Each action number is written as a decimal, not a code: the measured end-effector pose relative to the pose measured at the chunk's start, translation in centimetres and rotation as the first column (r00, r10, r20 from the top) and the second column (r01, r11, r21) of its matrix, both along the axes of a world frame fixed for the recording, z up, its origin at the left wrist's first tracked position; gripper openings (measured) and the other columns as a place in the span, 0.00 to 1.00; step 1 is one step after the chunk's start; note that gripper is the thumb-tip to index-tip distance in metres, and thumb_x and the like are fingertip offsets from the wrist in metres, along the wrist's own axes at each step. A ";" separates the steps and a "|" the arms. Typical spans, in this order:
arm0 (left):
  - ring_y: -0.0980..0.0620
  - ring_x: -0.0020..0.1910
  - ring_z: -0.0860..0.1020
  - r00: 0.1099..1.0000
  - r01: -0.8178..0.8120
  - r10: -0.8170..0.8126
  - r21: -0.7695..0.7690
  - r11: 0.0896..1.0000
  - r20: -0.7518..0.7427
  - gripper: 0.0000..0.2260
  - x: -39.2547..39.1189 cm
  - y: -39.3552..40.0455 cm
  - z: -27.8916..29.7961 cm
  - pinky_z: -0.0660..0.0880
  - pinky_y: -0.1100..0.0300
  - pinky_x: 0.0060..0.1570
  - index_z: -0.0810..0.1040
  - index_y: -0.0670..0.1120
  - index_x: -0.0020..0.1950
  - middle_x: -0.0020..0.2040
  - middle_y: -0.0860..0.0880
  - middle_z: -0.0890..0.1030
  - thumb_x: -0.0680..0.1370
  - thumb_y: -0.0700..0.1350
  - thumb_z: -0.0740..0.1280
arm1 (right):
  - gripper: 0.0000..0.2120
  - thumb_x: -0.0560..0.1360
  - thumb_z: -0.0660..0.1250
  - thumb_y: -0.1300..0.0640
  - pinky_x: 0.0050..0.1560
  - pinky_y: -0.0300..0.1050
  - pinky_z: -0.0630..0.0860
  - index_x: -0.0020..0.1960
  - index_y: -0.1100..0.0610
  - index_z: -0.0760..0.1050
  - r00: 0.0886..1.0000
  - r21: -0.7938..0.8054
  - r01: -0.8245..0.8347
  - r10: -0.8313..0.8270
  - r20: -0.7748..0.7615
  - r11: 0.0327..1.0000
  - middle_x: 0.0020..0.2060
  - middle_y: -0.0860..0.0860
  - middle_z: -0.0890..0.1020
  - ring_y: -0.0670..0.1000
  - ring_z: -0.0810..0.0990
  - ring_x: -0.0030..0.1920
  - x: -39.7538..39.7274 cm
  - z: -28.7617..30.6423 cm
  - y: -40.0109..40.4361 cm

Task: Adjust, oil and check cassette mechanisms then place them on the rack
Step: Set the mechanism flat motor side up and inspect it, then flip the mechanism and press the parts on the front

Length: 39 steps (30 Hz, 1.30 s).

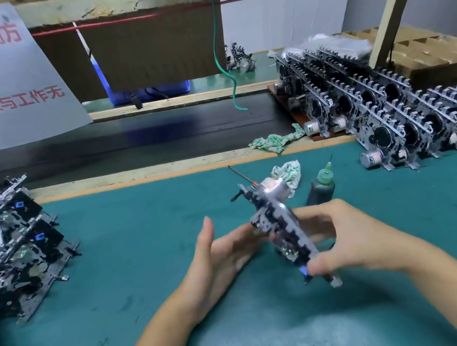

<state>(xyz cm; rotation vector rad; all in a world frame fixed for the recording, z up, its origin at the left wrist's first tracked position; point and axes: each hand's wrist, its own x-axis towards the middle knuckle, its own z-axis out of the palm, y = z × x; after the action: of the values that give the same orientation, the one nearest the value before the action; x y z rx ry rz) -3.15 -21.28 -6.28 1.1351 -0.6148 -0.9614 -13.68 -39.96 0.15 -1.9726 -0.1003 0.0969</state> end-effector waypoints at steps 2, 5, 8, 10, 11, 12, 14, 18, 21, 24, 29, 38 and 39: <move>0.40 0.62 0.67 0.957 0.041 -0.047 -0.025 0.999 -0.287 0.51 0.0 -0.9 1.0 0.58 0.47 0.72 0.73 0.38 0.68 0.58 0.38 0.79 0.61 0.77 0.64 | 0.24 0.56 0.76 0.33 0.48 0.29 0.75 0.46 0.46 0.83 0.997 0.331 -0.083 0.079 0.026 0.940 0.41 0.35 0.83 0.33 0.80 0.45 0.6 -0.3 1.8; 0.47 0.46 0.69 0.912 0.085 -0.149 -0.180 0.980 -0.383 0.49 -0.3 -2.2 1.9 0.65 0.54 0.51 0.73 0.41 0.69 0.60 0.38 0.77 0.62 0.78 0.61 | 0.30 0.58 0.78 0.38 0.52 0.35 0.75 0.53 0.52 0.76 0.980 0.696 -0.108 0.193 -0.044 0.710 0.51 0.49 0.84 0.36 0.78 0.54 1.6 -1.6 4.2; 0.52 0.59 0.71 0.896 0.069 -0.171 -0.253 0.965 -0.410 0.46 -0.2 -2.0 1.2 0.64 0.49 0.65 0.69 0.42 0.72 0.72 0.37 0.65 0.67 0.76 0.56 | 0.32 0.56 0.78 0.36 0.51 0.40 0.78 0.51 0.54 0.77 0.972 0.792 0.052 0.151 -0.179 0.609 0.59 0.56 0.79 0.46 0.78 0.59 1.6 -3.2 4.2; 0.43 0.70 0.67 0.880 0.083 -0.239 -0.361 0.929 -0.411 0.46 0.4 -1.4 0.8 0.59 0.45 0.72 0.65 0.39 0.73 0.72 0.37 0.66 0.70 0.73 0.59 | 0.23 0.61 0.70 0.30 0.44 0.36 0.74 0.37 0.50 0.82 0.998 0.462 0.028 0.006 -0.070 0.886 0.37 0.44 0.82 0.40 0.79 0.40 1.5 -4.2 3.2; 0.41 0.71 0.66 0.879 0.058 -0.219 -0.362 0.930 -0.423 0.46 0.8 -1.1 0.6 0.58 0.45 0.72 0.65 0.38 0.73 0.72 0.37 0.67 0.69 0.72 0.61 | 0.21 0.64 0.66 0.29 0.38 0.37 0.70 0.32 0.47 0.80 0.995 0.219 0.085 -0.094 0.030 0.972 0.29 0.42 0.77 0.39 0.73 0.33 1.7 -4.7 2.7; 0.40 0.71 0.66 0.885 0.030 -0.185 -0.343 0.939 -0.428 0.46 1.2 -0.9 0.4 0.59 0.44 0.72 0.66 0.38 0.73 0.71 0.37 0.68 0.68 0.72 0.63 | 0.20 0.67 0.63 0.31 0.34 0.40 0.66 0.31 0.46 0.79 0.969 -0.028 0.204 -0.198 0.146 0.978 0.25 0.44 0.73 0.41 0.68 0.29 1.8 -5.1 2.1; 0.39 0.69 0.69 0.877 -0.026 -0.106 -0.267 0.963 -0.469 0.46 2.0 -0.8 -0.4 0.63 0.44 0.70 0.70 0.38 0.70 0.69 0.36 0.70 0.65 0.72 0.66 | 0.18 0.72 0.61 0.38 0.34 0.45 0.69 0.36 0.48 0.81 0.859 -0.365 0.459 -0.300 0.414 0.810 0.27 0.46 0.77 0.44 0.71 0.30 2.3 -5.7 1.0; 0.37 0.64 0.74 0.813 -0.229 0.120 -0.124 0.966 -0.570 0.41 2.7 -1.3 -1.6 0.69 0.42 0.64 0.77 0.37 0.63 0.65 0.34 0.74 0.68 0.71 0.61 | 0.10 0.73 0.71 0.51 0.41 0.45 0.75 0.51 0.54 0.78 0.867 -0.659 0.495 -0.276 0.414 0.566 0.44 0.47 0.79 0.49 0.77 0.46 2.9 -6.1 0.5; 0.37 0.61 0.76 0.744 -0.300 0.160 -0.110 0.948 -0.649 0.40 2.8 -1.3 -1.6 0.75 0.41 0.57 0.77 0.37 0.62 0.64 0.32 0.74 0.71 0.70 0.57 | 0.10 0.79 0.61 0.49 0.52 0.43 0.68 0.55 0.53 0.73 0.930 -0.779 0.366 -0.233 0.285 0.509 0.50 0.48 0.74 0.52 0.72 0.54 3.4 -6.8 0.3; 0.37 0.61 0.76 0.718 -0.299 0.158 -0.095 0.950 -0.677 0.40 2.5 -1.4 -1.6 0.75 0.43 0.58 0.76 0.36 0.63 0.64 0.32 0.74 0.71 0.71 0.56 | 0.07 0.79 0.60 0.51 0.47 0.42 0.66 0.55 0.52 0.69 0.905 -0.734 0.418 -0.312 0.289 0.535 0.46 0.44 0.72 0.49 0.71 0.54 3.3 -6.8 0.4; 0.37 0.64 0.74 0.740 -0.259 0.163 -0.052 0.964 -0.652 0.41 2.5 -1.4 -1.5 0.71 0.43 0.63 0.77 0.36 0.62 0.65 0.32 0.74 0.71 0.71 0.56 | 0.03 0.78 0.59 0.52 0.43 0.44 0.70 0.48 0.51 0.69 0.902 -0.703 0.420 -0.347 0.256 0.574 0.38 0.44 0.72 0.49 0.73 0.45 2.4 -6.2 -0.3; 0.39 0.57 0.79 0.701 -0.143 0.119 0.025 0.989 -0.704 0.39 1.2 -2.1 -1.9 0.76 0.46 0.56 0.80 0.36 0.60 0.62 0.35 0.77 0.70 0.70 0.59 | 0.12 0.74 0.61 0.48 0.21 0.31 0.56 0.39 0.54 0.77 0.938 0.427 0.107 0.051 -0.343 0.898 0.22 0.46 0.62 0.43 0.55 0.21 1.4 -3.2 -0.9; 0.39 0.57 0.79 0.698 -0.128 0.119 0.040 0.991 -0.706 0.39 1.2 -2.2 -2.1 0.77 0.46 0.55 0.80 0.37 0.59 0.62 0.36 0.77 0.70 0.71 0.59 | 0.13 0.74 0.62 0.48 0.21 0.32 0.57 0.36 0.53 0.77 0.925 0.407 0.114 0.052 -0.375 0.906 0.22 0.47 0.63 0.43 0.56 0.21 1.4 -3.1 -1.0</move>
<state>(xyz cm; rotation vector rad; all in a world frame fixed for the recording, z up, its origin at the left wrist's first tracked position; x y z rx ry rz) -1.98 -23.49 -8.36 0.6882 0.0930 -1.1750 -12.29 -40.93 -2.99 -1.4874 0.1546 0.4019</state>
